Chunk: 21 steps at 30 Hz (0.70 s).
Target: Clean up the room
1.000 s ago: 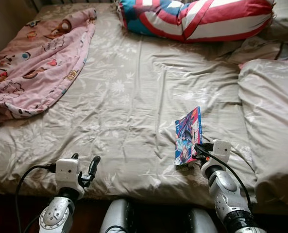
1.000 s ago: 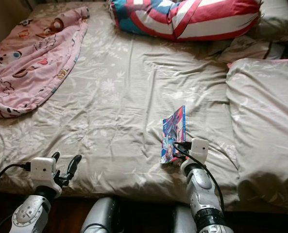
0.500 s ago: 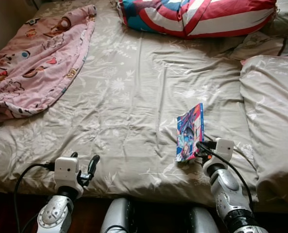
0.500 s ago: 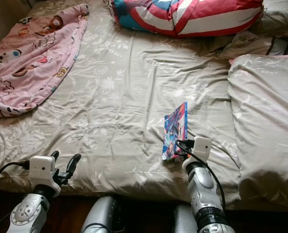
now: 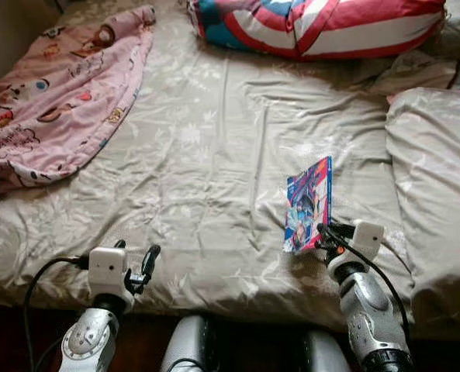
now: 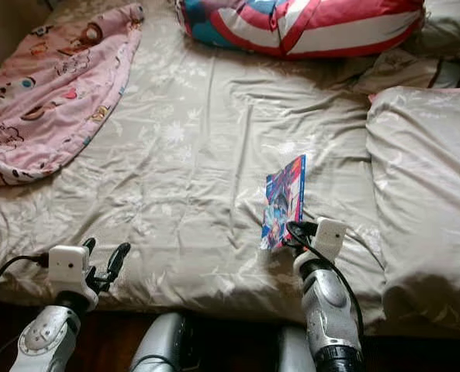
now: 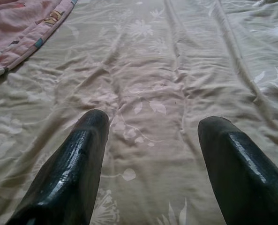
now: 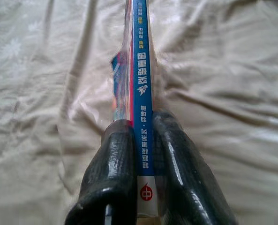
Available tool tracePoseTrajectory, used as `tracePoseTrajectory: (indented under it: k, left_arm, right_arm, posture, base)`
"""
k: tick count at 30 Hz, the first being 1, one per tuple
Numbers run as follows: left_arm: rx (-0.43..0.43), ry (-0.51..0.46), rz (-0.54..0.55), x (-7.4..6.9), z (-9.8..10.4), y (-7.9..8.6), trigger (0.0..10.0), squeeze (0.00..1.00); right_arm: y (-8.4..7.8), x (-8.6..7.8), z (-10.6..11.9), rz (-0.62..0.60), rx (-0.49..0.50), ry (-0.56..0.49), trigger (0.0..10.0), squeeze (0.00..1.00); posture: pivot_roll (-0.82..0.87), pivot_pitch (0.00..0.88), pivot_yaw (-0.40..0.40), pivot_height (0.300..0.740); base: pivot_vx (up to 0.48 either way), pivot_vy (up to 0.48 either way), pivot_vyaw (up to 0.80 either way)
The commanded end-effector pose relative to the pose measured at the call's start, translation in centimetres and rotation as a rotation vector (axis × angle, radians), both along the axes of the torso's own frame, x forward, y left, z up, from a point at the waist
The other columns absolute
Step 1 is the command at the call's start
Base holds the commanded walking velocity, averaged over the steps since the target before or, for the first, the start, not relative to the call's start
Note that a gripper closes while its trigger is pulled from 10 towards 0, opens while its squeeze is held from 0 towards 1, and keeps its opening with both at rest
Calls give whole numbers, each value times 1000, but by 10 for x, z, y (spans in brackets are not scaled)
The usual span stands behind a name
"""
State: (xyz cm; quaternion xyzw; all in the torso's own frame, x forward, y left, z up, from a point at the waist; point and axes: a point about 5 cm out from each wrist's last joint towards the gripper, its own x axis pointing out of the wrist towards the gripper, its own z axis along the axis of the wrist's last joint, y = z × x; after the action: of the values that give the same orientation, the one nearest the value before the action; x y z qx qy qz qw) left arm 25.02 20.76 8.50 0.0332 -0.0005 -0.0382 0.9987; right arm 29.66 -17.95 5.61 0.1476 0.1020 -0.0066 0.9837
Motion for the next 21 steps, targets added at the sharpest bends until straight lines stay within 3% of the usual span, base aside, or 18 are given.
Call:
tracePoseTrajectory:
  k: [1, 11, 16, 21]
  left_arm:
    - [-4, 46, 9, -5, -10, 3, 10000, 0]
    - [-7, 47, -2, -3, -10, 1, 10000, 0]
    - [-1, 47, 1, -3, -9, 2, 10000, 0]
    - [1, 51, -2, -3, -10, 3, 10000, 0]
  right_arm:
    - [1, -4, -1, -1, 10, 7, 10000, 0]
    - [-8, -10, -25, 74, -31, 193, 10000, 0]
    - [-24, -7, -31, 46, -167, 246, 10000, 0]
    - [-30, -3, -30, 42, -244, 248, 10000, 0]
  posture:
    - [34, 273, 91, 651]
    - [30, 270, 94, 651]
    - [39, 276, 107, 651]
    - [40, 277, 111, 651]
  base:
    - [0, 0, 0]
    - [0, 0, 0]
    - [0, 0, 0]
    - [0, 0, 0]
